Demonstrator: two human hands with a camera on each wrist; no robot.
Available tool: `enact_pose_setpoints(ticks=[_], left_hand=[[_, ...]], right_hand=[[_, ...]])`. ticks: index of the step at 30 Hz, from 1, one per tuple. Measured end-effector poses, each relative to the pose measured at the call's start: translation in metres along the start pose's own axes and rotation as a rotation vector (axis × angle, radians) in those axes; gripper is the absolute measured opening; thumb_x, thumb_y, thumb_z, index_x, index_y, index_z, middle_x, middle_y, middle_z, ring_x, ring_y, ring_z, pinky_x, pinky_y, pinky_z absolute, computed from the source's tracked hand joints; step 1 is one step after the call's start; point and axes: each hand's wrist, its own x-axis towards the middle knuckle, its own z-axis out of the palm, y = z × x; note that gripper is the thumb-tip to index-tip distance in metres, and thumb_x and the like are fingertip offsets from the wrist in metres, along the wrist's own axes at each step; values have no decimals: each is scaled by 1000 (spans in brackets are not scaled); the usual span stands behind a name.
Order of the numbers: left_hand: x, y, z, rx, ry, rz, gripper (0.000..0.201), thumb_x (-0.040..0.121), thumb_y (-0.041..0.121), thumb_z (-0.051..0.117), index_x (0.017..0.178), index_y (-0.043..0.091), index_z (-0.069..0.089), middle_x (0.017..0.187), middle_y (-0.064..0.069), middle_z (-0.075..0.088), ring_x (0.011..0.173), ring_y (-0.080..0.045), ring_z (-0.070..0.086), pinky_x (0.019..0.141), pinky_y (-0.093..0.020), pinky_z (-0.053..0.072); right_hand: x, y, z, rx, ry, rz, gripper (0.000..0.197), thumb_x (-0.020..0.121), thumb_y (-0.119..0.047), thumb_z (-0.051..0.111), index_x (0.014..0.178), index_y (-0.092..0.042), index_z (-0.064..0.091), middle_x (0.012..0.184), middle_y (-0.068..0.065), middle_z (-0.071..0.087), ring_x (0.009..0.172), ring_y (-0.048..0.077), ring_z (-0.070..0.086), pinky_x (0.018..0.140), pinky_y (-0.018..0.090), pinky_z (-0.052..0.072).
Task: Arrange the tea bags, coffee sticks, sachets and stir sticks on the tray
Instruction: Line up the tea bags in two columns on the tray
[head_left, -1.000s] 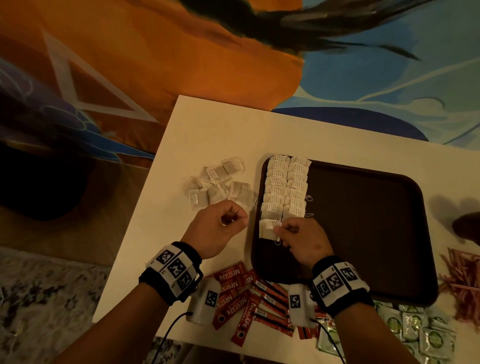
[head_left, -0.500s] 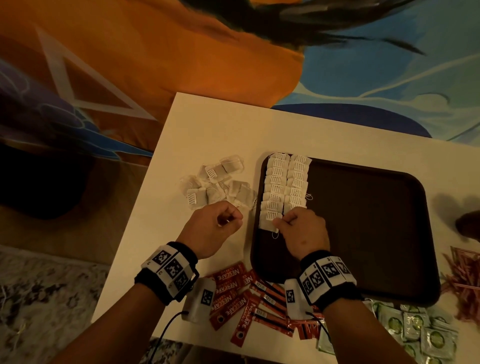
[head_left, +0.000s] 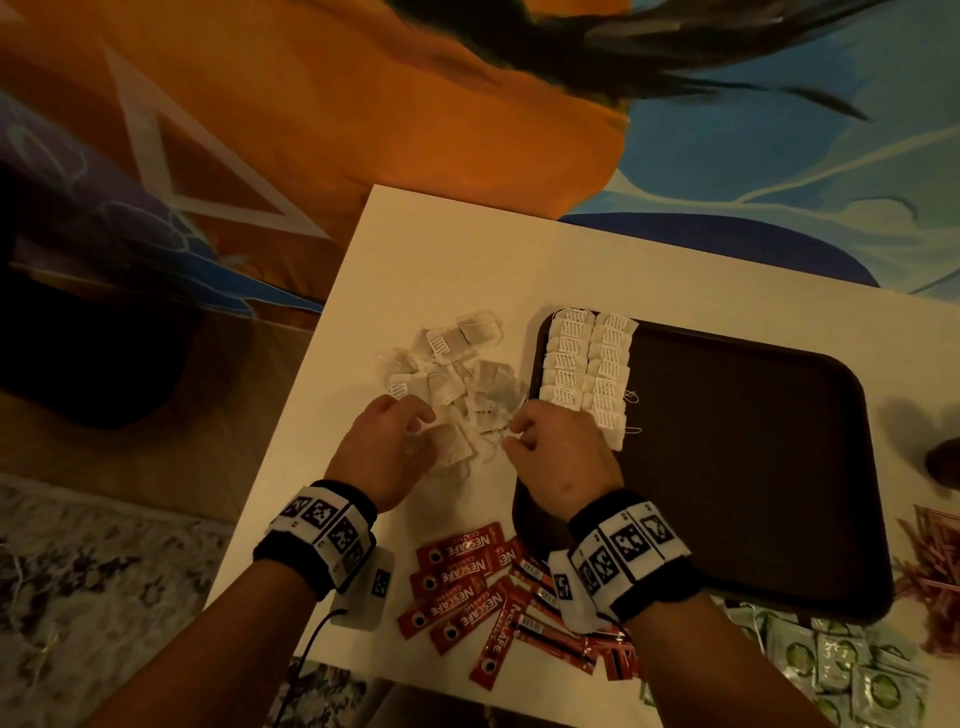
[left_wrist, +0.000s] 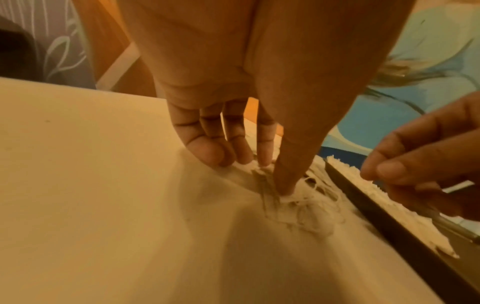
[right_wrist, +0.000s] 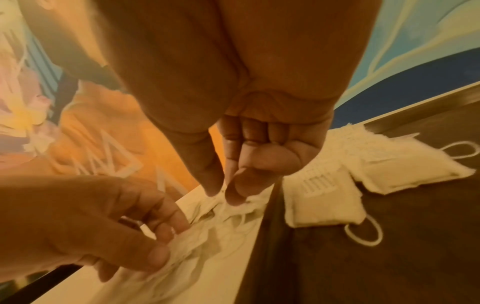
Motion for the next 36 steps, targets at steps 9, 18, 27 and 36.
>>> enact_pose_setpoints(ticks=[9,18,27,36], left_hand=[[-3,1,3,1,-56,-5,24,81,25,82,96,29,63,101,3,53,85,-16,53,72,-25,42],[-10,18,-22,-280,-119,-62,23,81,35,84,95,33,65,90,9,73,83,-7,66,71,-24,47],[-4,40,-27,-538,-280,15,15,93,31,73,106,24,72,95,-1,77,79,-10,70,68,-21,49],[-3,65,-16,-514,-251,190,20,87,39,75,103,27,74,104,10,73,96,-9,68,85,-25,52]], right_hand=[[-8,-23,32,-90,-128,-96,23,94,-32,67,116,-27,63,107,-2,68,101,19,64,88,39,57],[-10,-20,13,147,-117,-191,66,89,-18,70,144,-40,40,123,-3,63,105,18,63,93,42,56],[-14,0,-8,346,24,-247,17,92,-17,75,104,-29,77,90,-18,70,83,-3,64,78,15,52],[-22,27,-23,491,81,-109,5,93,-25,75,90,-28,77,80,-12,75,78,5,70,78,30,58]])
